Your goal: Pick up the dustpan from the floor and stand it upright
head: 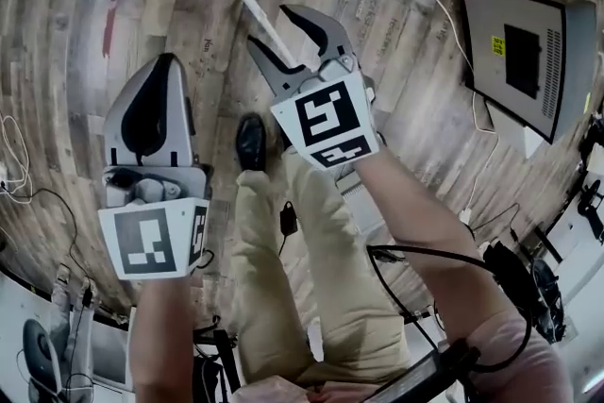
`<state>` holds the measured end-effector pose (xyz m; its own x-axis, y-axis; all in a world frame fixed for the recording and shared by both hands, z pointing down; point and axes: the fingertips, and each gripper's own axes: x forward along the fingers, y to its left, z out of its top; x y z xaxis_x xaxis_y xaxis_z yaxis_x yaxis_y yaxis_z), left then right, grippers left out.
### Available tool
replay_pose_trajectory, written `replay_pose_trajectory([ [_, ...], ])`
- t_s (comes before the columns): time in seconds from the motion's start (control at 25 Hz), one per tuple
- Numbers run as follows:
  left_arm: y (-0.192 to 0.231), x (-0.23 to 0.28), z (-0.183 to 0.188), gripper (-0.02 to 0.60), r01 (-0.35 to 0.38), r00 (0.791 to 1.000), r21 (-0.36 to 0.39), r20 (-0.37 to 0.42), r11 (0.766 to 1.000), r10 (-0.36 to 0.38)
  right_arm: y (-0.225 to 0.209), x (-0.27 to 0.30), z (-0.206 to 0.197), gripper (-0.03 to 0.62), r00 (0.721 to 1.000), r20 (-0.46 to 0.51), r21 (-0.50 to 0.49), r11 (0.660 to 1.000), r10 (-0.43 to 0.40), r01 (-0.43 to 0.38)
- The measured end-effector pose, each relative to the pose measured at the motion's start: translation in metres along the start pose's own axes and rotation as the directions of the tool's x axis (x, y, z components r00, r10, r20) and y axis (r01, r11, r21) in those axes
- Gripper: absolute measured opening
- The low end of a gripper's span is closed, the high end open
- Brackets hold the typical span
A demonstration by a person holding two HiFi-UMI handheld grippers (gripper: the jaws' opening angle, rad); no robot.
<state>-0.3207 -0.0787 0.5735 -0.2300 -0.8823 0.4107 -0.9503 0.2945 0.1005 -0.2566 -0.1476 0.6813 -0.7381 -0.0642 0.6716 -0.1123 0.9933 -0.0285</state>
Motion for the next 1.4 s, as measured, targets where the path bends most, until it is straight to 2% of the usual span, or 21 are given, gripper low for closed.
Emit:
replay_pose_trajectory([
  [0.28,0.003,0.016,-0.049,0.014,0.024,0.999,0.006,-0.03,1.0,-0.023,-0.001,0.041,-0.048,0.233,0.998,-0.055,-0.005,1.0,-0.003,0.003],
  [0.72,0.003,0.039,-0.093,0.015,0.054,0.998,0.016,-0.031,0.998,-0.054,0.001,0.096,-0.105,0.244,0.993,-0.118,0.018,1.0,0.008,-0.006],
  [1.04,0.005,0.054,-0.121,0.015,0.053,0.998,0.014,-0.04,0.999,-0.052,-0.001,0.121,-0.147,0.242,0.986,-0.169,0.033,0.999,0.015,-0.01],
  [1.4,0.009,0.061,-0.137,0.015,0.043,0.998,0.003,-0.047,0.999,-0.043,-0.001,0.147,-0.182,0.242,0.974,-0.225,0.043,0.999,0.029,-0.02],
])
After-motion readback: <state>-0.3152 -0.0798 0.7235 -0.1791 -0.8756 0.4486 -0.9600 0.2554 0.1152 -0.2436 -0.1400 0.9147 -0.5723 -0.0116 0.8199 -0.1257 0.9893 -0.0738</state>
